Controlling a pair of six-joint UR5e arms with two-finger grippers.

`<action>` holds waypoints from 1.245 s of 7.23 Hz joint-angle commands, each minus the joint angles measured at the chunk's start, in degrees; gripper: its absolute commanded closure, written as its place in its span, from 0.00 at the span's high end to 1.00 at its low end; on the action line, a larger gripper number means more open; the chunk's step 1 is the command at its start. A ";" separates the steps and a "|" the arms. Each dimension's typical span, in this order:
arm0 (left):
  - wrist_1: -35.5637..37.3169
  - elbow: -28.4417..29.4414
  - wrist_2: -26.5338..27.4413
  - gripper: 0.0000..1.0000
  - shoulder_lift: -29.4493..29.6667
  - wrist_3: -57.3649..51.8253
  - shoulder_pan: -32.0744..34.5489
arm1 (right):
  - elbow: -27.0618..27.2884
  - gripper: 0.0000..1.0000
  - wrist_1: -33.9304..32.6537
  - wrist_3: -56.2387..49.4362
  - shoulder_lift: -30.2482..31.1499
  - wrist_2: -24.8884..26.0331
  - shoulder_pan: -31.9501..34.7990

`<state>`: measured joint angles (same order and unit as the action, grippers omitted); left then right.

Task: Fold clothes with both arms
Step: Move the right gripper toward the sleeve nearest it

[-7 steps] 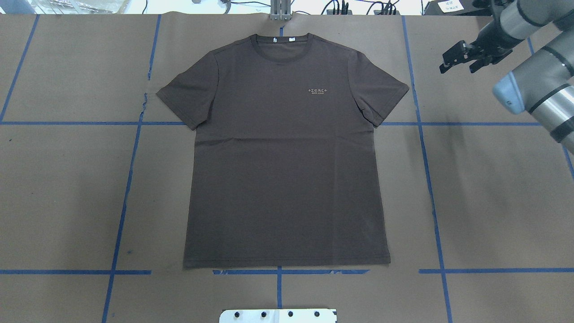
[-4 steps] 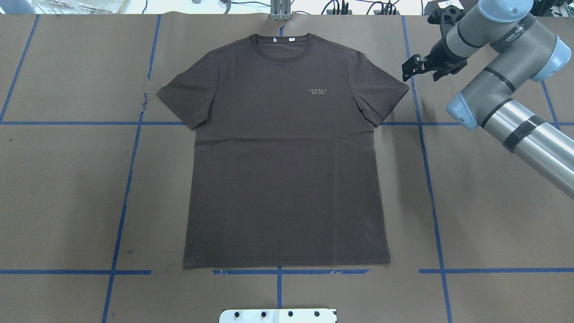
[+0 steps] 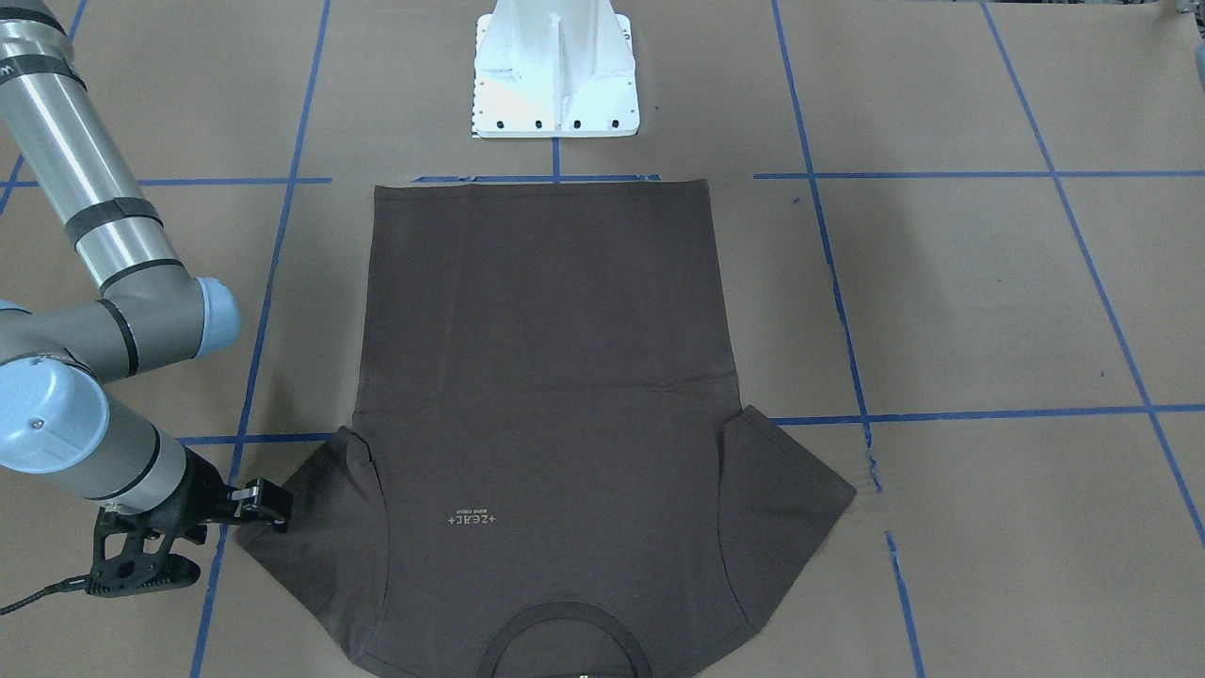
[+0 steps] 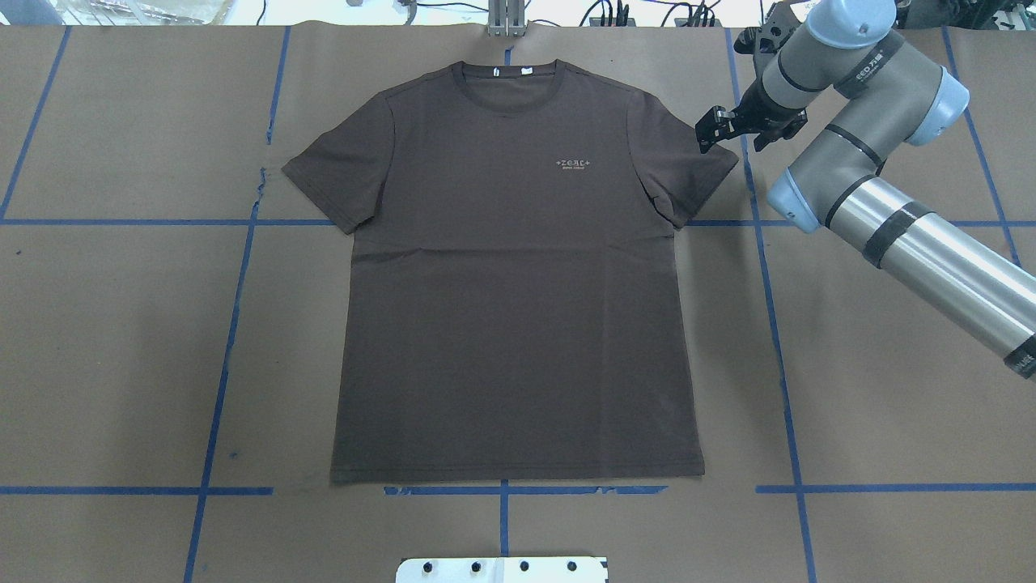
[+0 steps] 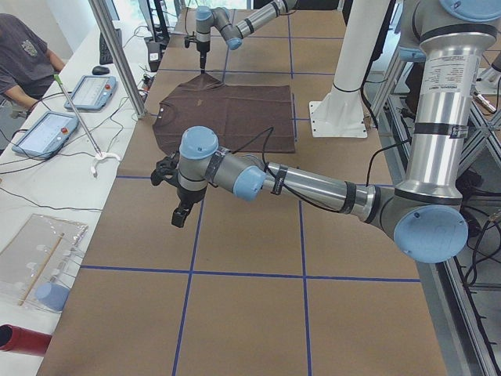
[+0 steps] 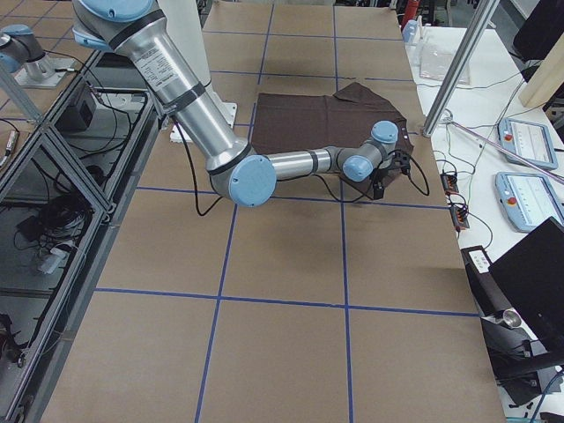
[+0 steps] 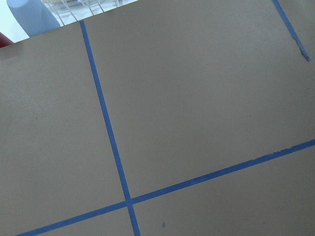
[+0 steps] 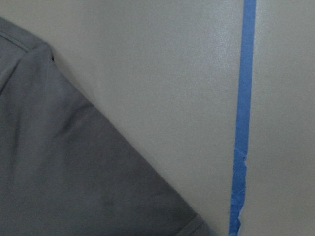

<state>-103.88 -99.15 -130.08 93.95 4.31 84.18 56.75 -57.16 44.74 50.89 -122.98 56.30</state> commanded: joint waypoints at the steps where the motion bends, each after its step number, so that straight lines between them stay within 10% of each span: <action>1: -0.01 0.00 0.00 1.00 0.00 0.00 0.01 | -1.90 0.99 0.03 -0.09 -0.53 0.20 -0.49; 4: -0.01 0.00 0.00 1.00 -0.08 0.17 0.01 | -2.96 0.86 0.03 0.00 -0.70 0.20 -0.84; 7: -0.01 0.09 0.00 1.00 0.09 0.17 0.01 | -2.87 0.16 0.03 0.00 -0.88 0.02 -0.84; 9: -0.01 0.18 0.00 1.00 0.35 0.26 0.01 | -2.61 0.00 0.03 0.00 -1.14 -0.15 -0.76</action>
<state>-103.89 -99.02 -130.08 94.17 4.53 84.20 53.93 -57.13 44.74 49.93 -123.04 55.47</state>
